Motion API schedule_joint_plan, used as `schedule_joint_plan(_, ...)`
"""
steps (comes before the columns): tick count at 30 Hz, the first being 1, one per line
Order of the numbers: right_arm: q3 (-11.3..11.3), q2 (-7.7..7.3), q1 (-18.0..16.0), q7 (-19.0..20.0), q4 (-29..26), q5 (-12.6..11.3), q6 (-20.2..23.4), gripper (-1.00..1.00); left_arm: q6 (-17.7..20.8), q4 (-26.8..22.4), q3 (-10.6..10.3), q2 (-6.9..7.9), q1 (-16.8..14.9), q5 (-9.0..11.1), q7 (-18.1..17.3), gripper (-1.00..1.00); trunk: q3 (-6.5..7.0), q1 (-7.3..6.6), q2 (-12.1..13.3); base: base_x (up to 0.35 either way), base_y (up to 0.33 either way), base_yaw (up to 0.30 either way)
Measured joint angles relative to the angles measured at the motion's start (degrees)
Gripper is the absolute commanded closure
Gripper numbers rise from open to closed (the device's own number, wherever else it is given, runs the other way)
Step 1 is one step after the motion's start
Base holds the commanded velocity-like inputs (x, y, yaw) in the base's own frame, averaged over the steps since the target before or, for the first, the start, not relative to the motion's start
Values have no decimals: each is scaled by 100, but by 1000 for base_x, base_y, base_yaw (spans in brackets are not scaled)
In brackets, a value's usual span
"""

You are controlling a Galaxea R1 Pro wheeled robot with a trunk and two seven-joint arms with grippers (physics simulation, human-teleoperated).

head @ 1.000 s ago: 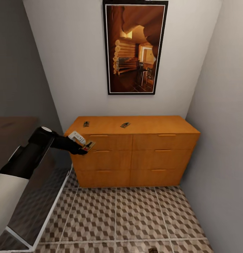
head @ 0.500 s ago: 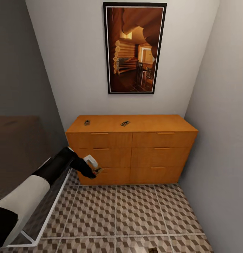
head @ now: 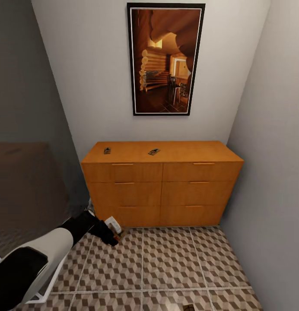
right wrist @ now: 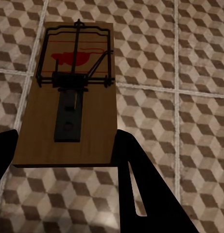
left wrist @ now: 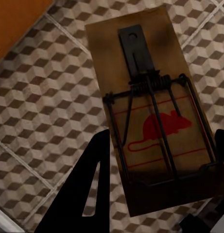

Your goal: Take the four mousetraps from the cabinet in the bathroom and place them on the bathroom floor. Make sure all four end up on the same floor surface, and ensure that at least two of them are either under or directly next to the same bathroom sink.

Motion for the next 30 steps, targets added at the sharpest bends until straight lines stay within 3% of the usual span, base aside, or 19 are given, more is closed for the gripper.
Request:
schedule_joint_plan(4, -6, -6, 0, -1, -10, 1, -11, 100, -899, 984, -39, -38, 23, 261, 576, 100, 0, 0, 0, 0, 0, 0)
schedule_joint_plan(7, -6, -2, 0, -1, -23, 5, -31, 100, -1249, 1323, -12, -25, 90, 519, 1108, 100, 0, 0, 0, 0, 0, 0)
schedule_joint_plan(13, -18, 0, 0, -31, -92, 26, -52, 100, -1498, 1469, -1, 42, 378, 995, 1817, 100, 0, 0, 0, 0, 0, 0)
schedule_joint_plan(19, -23, -27, 0, -106, -596, 43, 24, 100, -1767, 1488, 12, 63, 889, 1124, 2469, 100, 0, 0, 0, 0, 0, 0)
schedule_joint_plan(22, -24, -36, 1, -175, -1172, 49, 375, 100, -2023, 1484, 29, 66, 1143, 1146, 2666, 100, 0, 0, 0, 0, 0, 0)
schedule_joint_plan(27, -28, -41, -1, -197, -2376, 48, 1607, 100, -3192, 1477, 37, 62, 1531, 1213, 3053, 100, 1, 0, 0, 0, 0, 0)
schedule_joint_plan(30, -30, -42, 1, -196, -2960, 45, 1973, 100, -3638, 1481, 35, 49, 1718, 1275, 3444, 100, 0, 0, 0, 0, 0, 0)
